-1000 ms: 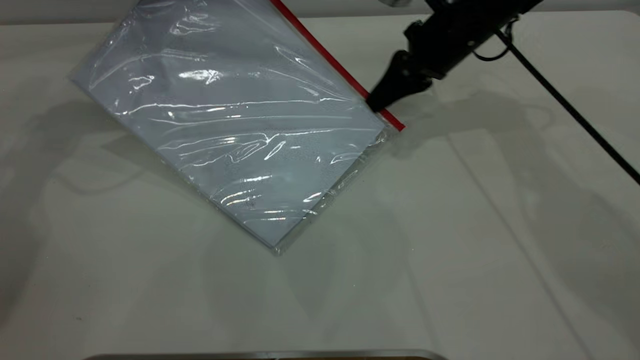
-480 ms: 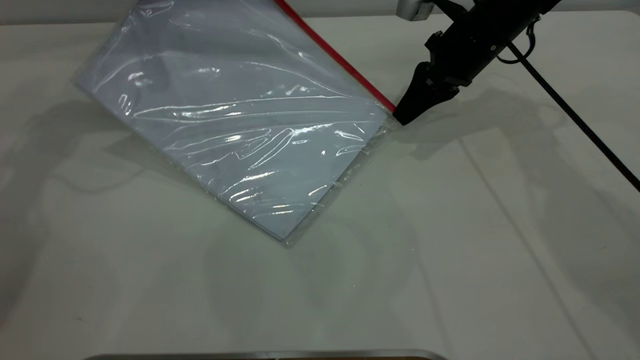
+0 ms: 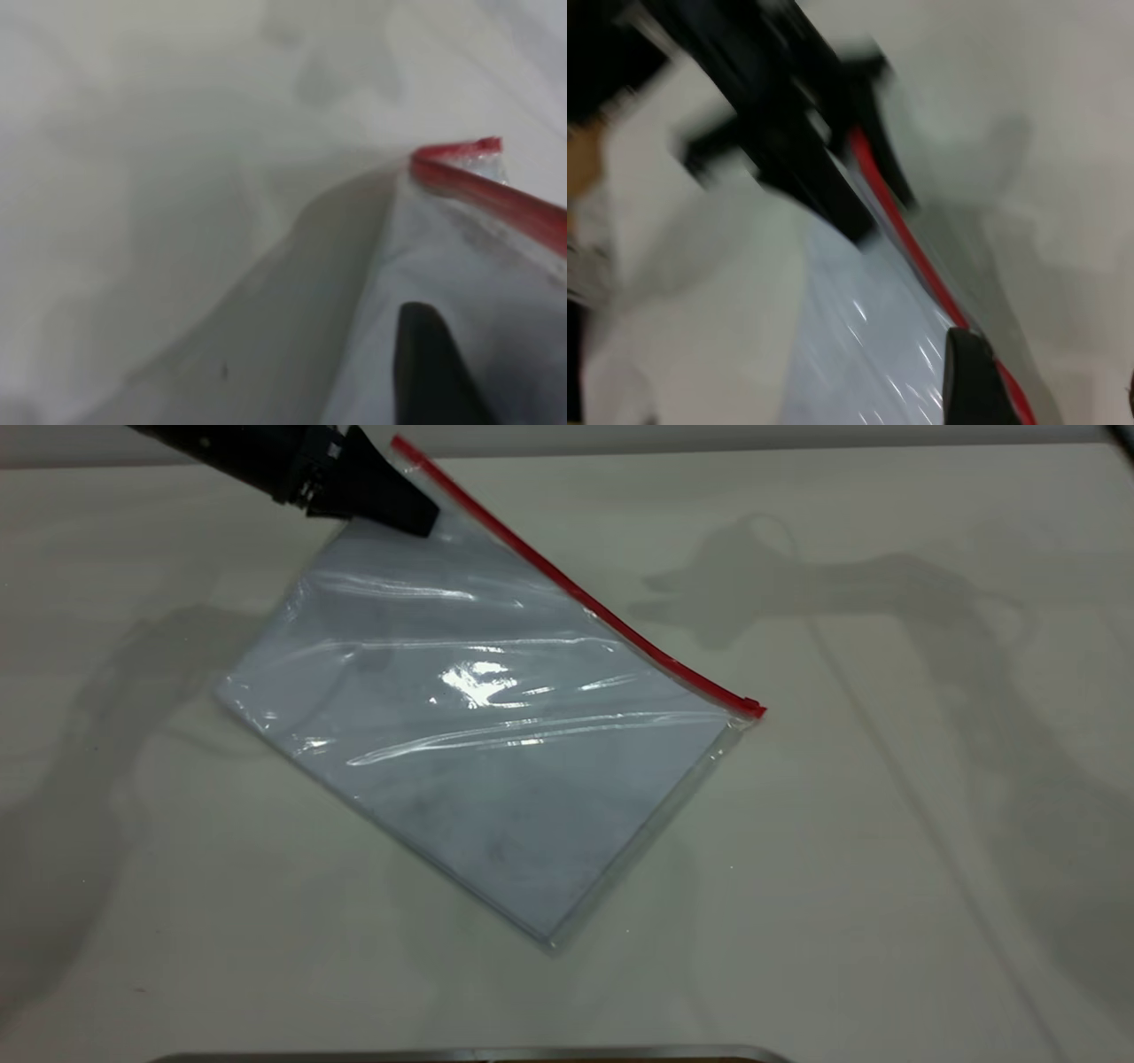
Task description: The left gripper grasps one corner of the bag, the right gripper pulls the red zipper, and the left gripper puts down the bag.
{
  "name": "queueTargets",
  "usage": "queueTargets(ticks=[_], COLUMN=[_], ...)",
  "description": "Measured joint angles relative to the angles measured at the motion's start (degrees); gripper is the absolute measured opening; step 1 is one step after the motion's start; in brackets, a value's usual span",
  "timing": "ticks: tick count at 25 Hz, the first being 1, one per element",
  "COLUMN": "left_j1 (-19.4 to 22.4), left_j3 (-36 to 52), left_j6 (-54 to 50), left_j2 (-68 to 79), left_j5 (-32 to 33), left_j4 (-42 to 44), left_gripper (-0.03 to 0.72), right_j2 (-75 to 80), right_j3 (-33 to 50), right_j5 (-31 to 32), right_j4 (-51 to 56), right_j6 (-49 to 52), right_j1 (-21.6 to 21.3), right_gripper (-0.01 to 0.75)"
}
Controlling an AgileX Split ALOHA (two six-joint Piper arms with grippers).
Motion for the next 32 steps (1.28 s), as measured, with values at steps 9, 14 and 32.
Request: queueTargets(ticks=[9, 14, 32], left_j1=[8.55, 11.39, 11.51], left_j3=[-4.46, -4.95, 22.17], left_j6=[-22.99, -32.58, -52.33], left_j2=[-13.52, -26.87, -71.80], left_j5=[11.04, 11.42, 11.42], left_j4=[5.54, 10.84, 34.87], left_gripper=[0.494, 0.494, 0.494], right_j2=[-14.76, -27.64, -96.33], right_j3=[-0.18, -0.18, 54.40], right_j5=[1.70, 2.88, 3.28], right_j4=[-6.81, -20.34, -56.63], right_j6=[22.82, 37.98, 59.82], right_j1=[-0.21, 0.03, 5.11], right_gripper=[0.462, 0.448, 0.427])
